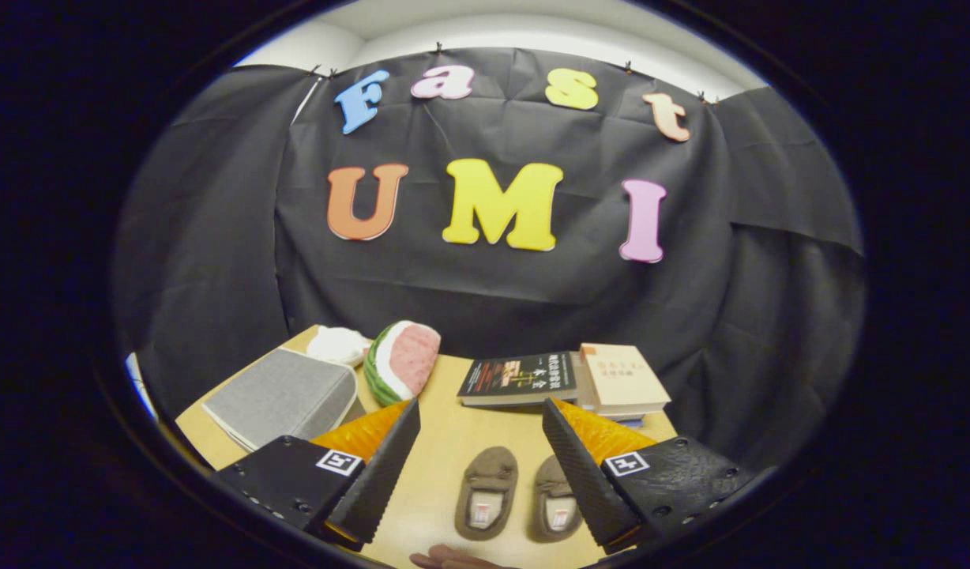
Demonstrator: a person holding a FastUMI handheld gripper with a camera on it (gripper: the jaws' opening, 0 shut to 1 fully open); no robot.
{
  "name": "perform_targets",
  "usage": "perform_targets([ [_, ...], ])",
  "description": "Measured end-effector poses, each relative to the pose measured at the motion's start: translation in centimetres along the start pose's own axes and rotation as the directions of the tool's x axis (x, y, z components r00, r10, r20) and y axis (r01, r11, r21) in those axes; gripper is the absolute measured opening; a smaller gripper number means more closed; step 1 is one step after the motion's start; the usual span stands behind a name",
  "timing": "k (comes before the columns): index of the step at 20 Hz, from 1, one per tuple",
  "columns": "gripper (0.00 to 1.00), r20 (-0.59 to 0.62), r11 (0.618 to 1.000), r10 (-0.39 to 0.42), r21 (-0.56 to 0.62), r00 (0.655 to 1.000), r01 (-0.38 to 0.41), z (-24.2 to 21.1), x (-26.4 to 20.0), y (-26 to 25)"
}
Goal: Open the storage box then place both shoes into the box .Put the left shoe in first, then the right shoe, with the right side of both shoes facing outward in a uniform manner.
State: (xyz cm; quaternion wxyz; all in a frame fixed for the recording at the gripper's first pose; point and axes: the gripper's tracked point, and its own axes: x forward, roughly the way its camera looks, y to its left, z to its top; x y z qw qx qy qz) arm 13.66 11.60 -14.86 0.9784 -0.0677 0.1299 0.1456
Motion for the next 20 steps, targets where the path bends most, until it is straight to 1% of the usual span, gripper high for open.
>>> perform_targets([
  [2,0.96,-0.049,0.999,0.048,-0.003,0.998,-0.048,-1.4,1.7,2.2],
  [4,0.96,-0.095,0.993,0.116,0.006,0.989,-0.116,-2.7,3.4,4.8],
  [5,0.96,-0.124,0.988,0.154,0.02,0.98,-0.153,-3.4,4.3,6.2],
  [6,0.96,-0.161,0.976,0.217,0.054,0.963,-0.211,-4.2,4.9,8.0],
  [9,0.96,-0.252,0.926,0.371,0.168,0.894,-0.337,-6.7,6.6,12.8],
  [12,0.96,-0.308,0.877,0.474,0.247,0.825,-0.411,-8.8,7.8,16.5],
  [13,0.96,-0.333,0.861,0.502,0.28,0.798,-0.425,-9.6,8.1,17.6],
  [16,0.96,-0.378,0.797,0.591,0.41,0.712,-0.444,-11.4,8.1,20.0],
  [17,0.96,-0.367,0.773,0.616,0.454,0.697,-0.443,-11.4,8.1,20.2],
  [18,0.97,-0.352,0.744,0.64,0.505,0.683,-0.437,-11.3,8.4,20.4],
  [19,0.96,-0.351,0.718,0.665,0.545,0.659,-0.434,-11.6,8.5,20.6],
  [20,0.96,-0.346,0.68,0.699,0.591,0.626,-0.433,-12.0,8.7,21.1],
])
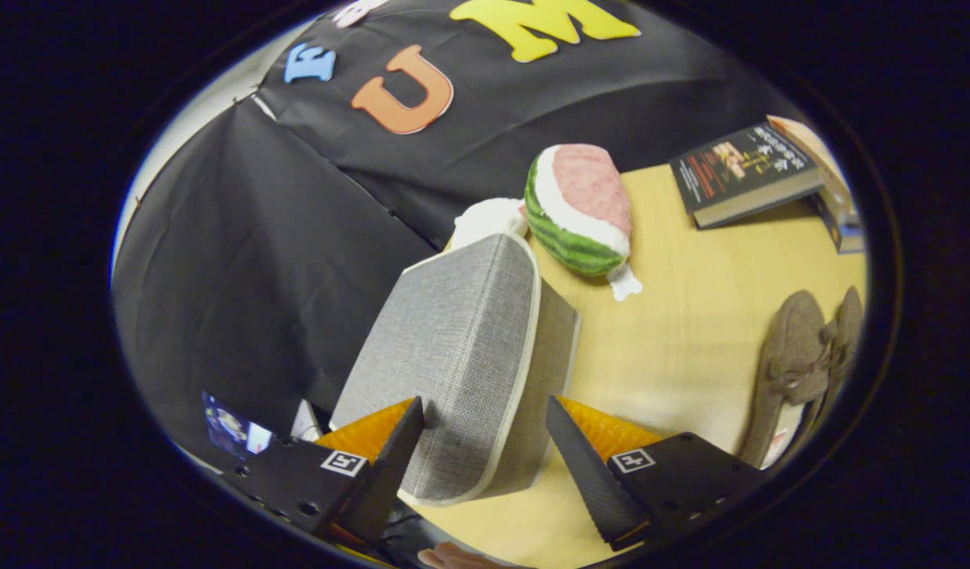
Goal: Open the storage box then place both shoes into the box .Put the left shoe in first, then the right shoe, with the right side of both shoes facing outward in a uniform manner.
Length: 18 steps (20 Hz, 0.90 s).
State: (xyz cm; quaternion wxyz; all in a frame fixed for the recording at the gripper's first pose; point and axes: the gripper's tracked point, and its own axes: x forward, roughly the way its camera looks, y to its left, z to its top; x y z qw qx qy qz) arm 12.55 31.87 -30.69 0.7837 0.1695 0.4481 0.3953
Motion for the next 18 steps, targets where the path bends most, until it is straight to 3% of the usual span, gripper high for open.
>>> perform_targets([
  [6,0.99,-0.082,0.962,0.18,0.224,0.98,-0.157,-0.7,1.4,-0.1],
  [11,0.99,-0.079,0.942,0.214,0.281,0.974,-0.184,-0.6,1.8,0.8],
  [13,0.77,-0.094,0.954,0.174,0.263,0.98,-0.144,-0.5,1.8,1.3],
  [18,0.69,-0.101,0.97,0.121,0.223,0.988,-0.096,-0.3,0.8,0.8],
])
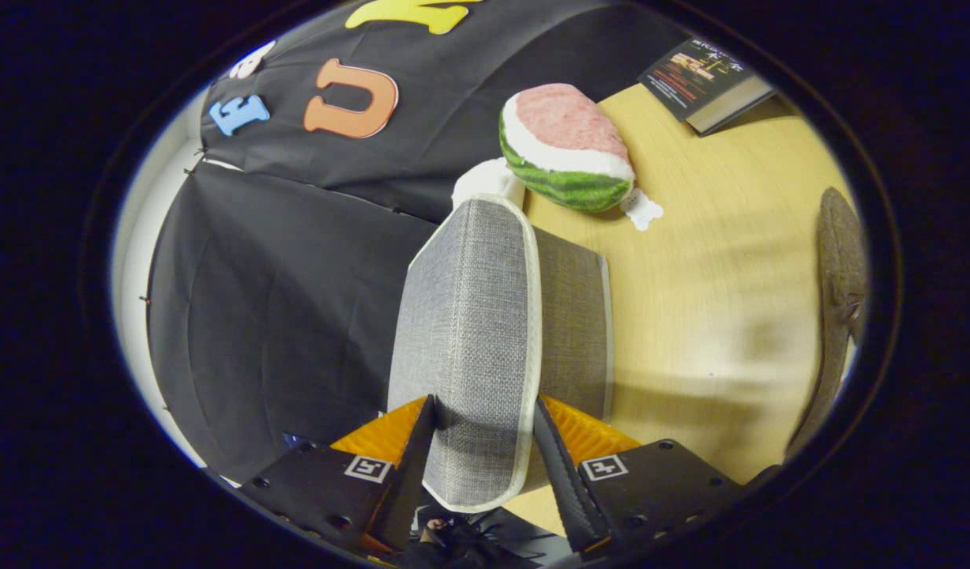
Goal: Open the storage box then place both shoes into the box .Put the left shoe in first, then the right shoe, with the right side of both shoes facing outward in a uniform manner.
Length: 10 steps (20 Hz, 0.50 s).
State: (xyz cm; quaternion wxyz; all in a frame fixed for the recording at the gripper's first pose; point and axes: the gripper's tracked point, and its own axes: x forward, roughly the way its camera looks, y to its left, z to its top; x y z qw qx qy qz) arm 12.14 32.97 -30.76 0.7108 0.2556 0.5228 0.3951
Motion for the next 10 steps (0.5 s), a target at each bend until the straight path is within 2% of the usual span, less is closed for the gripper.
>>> perform_targets([
  [3,0.64,0.011,1.0,-0.025,-0.013,1.0,0.025,0.3,-1.1,0.2],
  [5,0.51,0.023,0.999,-0.051,-0.01,0.998,0.051,0.5,-2.0,0.0],
  [8,0.31,0.019,1.0,-0.023,-0.003,1.0,0.023,0.5,-2.9,1.2],
  [10,0.31,0.014,1.0,0.017,-0.002,1.0,-0.017,0.6,-3.3,2.9],
])
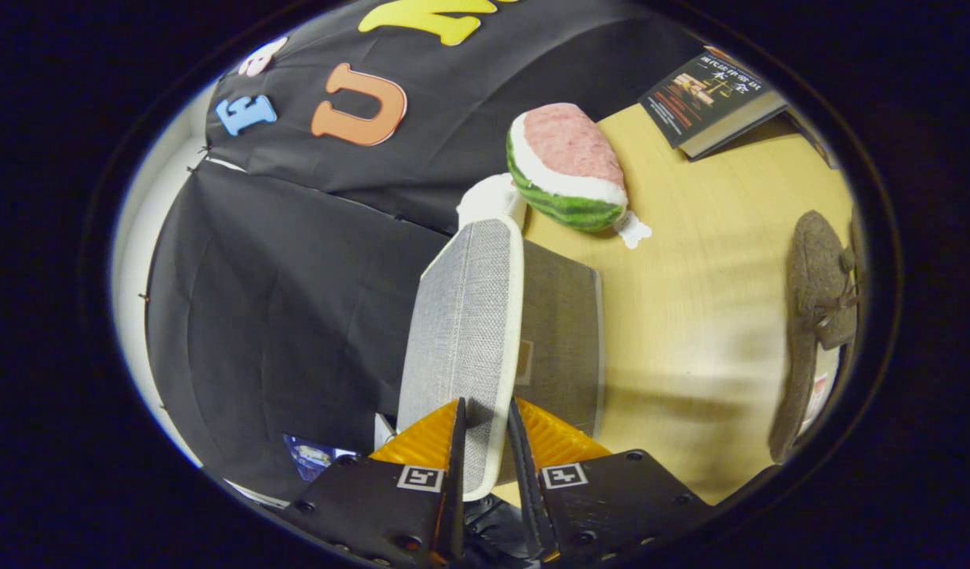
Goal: Open the storage box then place both shoes into the box .Put the left shoe in first, then the right shoe, with the right side of both shoes facing outward in a uniform manner.
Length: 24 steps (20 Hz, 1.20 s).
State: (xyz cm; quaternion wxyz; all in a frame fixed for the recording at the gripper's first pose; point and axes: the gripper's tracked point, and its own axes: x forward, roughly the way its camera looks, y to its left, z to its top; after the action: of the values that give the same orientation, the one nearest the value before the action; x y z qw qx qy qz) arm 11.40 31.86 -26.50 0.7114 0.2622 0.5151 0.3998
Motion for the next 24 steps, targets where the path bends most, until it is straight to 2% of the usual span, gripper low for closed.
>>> perform_targets([
  [6,0.3,0.0,0.993,0.112,-0.029,0.994,-0.111,-0.4,-1.4,6.0],
  [8,0.17,0.0,0.992,0.122,-0.033,0.993,-0.122,-0.3,-0.5,7.6],
  [9,0.11,0.028,0.996,0.09,-0.032,0.996,-0.089,0.0,-1.1,7.7],
  [10,0.04,0.026,0.992,0.128,-0.019,0.991,-0.127,0.0,-1.1,9.0],
  [12,0.04,0.033,0.985,0.175,-0.009,0.984,-0.174,0.0,-1.2,11.3],
  [14,0.02,0.046,0.991,0.134,-0.015,0.99,-0.133,0.2,1.2,11.8],
  [15,0.0,0.04,0.992,0.124,-0.021,0.991,-0.123,0.5,0.1,11.8],
  [22,0.0,-0.021,0.985,0.15,-0.087,0.988,-0.152,-0.8,4.8,19.6],
  [23,0.01,-0.029,0.986,0.129,-0.101,0.991,-0.131,-1.2,5.9,20.4],
  [24,0.12,-0.04,0.987,0.102,-0.123,0.994,-0.106,-1.7,7.7,21.1],
])
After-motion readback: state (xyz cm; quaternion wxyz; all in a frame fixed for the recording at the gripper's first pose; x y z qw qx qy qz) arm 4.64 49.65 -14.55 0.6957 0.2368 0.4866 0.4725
